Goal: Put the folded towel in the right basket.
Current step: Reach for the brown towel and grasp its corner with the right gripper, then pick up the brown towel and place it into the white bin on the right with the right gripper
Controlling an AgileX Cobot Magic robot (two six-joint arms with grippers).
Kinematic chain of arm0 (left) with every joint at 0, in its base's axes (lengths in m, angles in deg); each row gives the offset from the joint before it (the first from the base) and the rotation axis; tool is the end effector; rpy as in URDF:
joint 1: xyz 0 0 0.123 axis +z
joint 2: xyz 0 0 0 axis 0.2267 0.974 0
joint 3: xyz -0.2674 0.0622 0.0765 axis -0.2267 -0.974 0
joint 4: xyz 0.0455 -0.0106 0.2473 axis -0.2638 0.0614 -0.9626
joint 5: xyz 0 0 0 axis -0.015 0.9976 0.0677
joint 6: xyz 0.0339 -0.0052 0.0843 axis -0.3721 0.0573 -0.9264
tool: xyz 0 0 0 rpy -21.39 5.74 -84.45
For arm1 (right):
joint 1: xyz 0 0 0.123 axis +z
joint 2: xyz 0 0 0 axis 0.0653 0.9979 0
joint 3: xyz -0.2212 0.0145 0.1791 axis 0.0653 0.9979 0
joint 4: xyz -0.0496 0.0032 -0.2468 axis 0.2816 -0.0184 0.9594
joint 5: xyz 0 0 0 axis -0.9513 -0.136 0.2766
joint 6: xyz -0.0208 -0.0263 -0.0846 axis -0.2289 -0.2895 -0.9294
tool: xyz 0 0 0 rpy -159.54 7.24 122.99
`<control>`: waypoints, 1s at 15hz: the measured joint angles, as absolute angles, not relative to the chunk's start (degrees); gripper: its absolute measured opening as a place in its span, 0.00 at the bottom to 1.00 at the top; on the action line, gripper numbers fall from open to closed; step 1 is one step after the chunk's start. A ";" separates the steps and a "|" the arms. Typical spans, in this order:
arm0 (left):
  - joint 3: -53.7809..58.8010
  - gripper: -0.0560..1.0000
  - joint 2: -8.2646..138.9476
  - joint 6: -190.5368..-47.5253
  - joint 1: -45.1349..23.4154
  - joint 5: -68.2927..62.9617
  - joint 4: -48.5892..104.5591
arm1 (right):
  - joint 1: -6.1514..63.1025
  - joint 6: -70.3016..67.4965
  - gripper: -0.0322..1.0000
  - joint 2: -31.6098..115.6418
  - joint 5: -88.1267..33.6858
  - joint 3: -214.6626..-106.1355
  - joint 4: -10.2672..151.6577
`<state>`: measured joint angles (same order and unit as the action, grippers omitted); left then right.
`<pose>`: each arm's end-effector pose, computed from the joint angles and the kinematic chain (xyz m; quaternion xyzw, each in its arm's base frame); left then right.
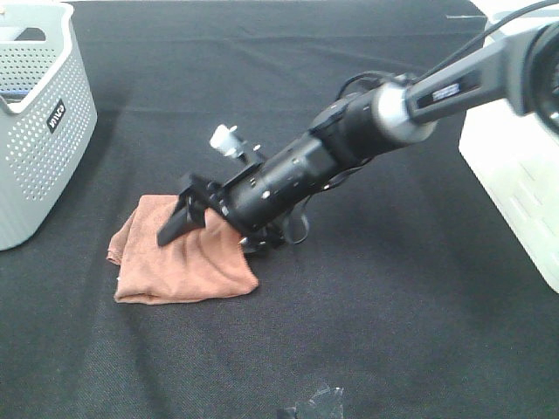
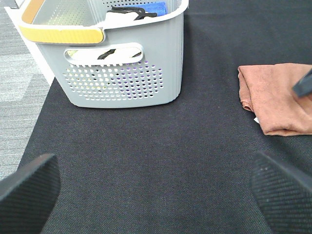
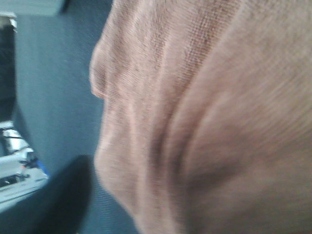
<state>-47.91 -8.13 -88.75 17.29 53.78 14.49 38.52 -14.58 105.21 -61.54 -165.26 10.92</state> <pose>-0.0065 -0.0005 0.2804 -0.0030 0.8473 0.0368 0.5299 0.3352 0.3033 0.0595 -0.1525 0.9107 0.3838 0.0054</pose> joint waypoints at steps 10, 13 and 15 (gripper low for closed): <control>-47.91 0.99 -8.13 -88.75 17.29 53.78 14.49 | 33.77 -10.40 0.14 99.20 -79.25 -177.93 17.80; -47.91 0.99 -8.13 -88.75 17.29 53.78 14.49 | 23.00 -0.77 0.14 90.09 -86.29 -191.39 27.71; -47.91 0.99 -8.13 -88.75 17.29 53.78 14.49 | 15.61 5.65 0.14 85.16 -86.75 -199.64 36.42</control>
<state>-47.91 -8.13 -88.75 17.29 53.78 14.49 15.61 5.65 85.16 -86.75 -199.64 36.42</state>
